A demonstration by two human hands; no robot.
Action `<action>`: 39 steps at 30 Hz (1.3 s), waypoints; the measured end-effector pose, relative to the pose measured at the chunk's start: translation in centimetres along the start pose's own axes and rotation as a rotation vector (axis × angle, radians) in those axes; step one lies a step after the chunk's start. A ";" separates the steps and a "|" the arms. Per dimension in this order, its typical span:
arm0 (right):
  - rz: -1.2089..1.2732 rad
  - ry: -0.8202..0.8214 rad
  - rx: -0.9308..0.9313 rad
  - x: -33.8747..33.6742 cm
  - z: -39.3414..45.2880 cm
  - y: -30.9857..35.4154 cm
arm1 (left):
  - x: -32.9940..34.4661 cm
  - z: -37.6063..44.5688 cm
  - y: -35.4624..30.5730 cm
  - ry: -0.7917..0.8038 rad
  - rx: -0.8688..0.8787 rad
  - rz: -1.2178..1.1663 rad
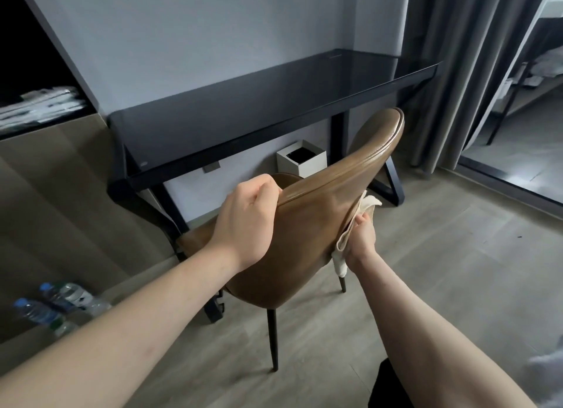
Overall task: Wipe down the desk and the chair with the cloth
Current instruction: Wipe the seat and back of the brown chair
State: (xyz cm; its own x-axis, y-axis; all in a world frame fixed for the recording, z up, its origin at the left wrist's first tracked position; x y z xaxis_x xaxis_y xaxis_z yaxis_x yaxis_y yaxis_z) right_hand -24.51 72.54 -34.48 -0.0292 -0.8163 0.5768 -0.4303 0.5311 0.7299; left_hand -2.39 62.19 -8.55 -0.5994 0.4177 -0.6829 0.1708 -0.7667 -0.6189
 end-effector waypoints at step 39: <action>0.036 -0.021 -0.096 1.3 -1.6 1.7 | 0.1 0.0 -0.3 -0.022 -0.029 0.029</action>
State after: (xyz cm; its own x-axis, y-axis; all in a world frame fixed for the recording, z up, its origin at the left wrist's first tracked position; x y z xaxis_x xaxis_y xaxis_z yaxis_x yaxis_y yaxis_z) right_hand -23.83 72.72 -31.91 -0.0621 -0.8004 0.5963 -0.3402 0.5787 0.7412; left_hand -2.51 62.51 -8.44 -0.6110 0.3840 -0.6922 0.2108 -0.7640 -0.6098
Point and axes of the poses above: each hand's wrist, its own z-axis towards the middle knuckle, its own x-axis out of the palm, y = z × x, the point moved 8 cm from there along z, towards the middle knuckle, and after that the axes turned 12 degrees about z, right-handed, at the moved point
